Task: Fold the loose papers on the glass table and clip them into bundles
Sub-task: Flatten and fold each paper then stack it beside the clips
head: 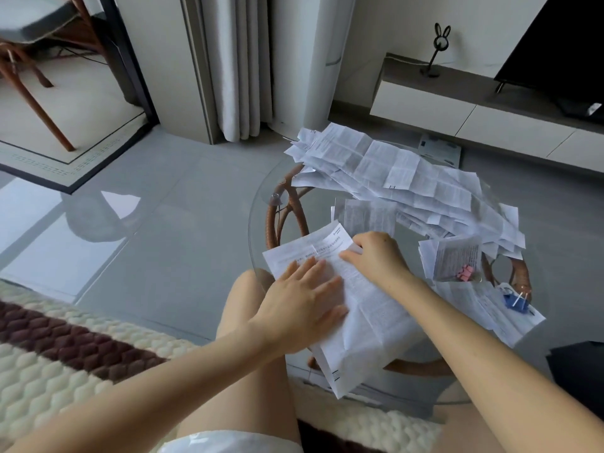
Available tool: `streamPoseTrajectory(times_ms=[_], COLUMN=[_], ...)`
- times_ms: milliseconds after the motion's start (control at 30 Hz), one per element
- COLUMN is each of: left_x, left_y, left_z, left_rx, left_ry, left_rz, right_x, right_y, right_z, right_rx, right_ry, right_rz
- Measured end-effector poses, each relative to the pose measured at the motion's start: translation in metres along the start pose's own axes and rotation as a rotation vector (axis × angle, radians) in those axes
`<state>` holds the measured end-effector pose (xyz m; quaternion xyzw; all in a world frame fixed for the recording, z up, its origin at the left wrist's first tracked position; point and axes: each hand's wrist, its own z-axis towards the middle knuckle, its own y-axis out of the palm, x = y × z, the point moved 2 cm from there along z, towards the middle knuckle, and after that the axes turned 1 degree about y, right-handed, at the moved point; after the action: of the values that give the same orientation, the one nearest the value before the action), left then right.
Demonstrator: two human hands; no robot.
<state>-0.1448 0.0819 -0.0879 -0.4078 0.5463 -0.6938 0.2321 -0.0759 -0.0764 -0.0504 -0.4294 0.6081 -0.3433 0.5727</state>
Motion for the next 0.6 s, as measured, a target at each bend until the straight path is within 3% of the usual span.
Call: streamPoseTrajectory(times_ms=[600], left_x=[-0.008], left_y=[0.021], left_z=[-0.007], left_rx=[0.057], left_ry=[-0.079], left_rz=[0.167], right_x=[0.0], right_y=[0.013], right_z=[0.019], right_rx=[0.097], right_ry=[-0.005], right_rz=[-0.047])
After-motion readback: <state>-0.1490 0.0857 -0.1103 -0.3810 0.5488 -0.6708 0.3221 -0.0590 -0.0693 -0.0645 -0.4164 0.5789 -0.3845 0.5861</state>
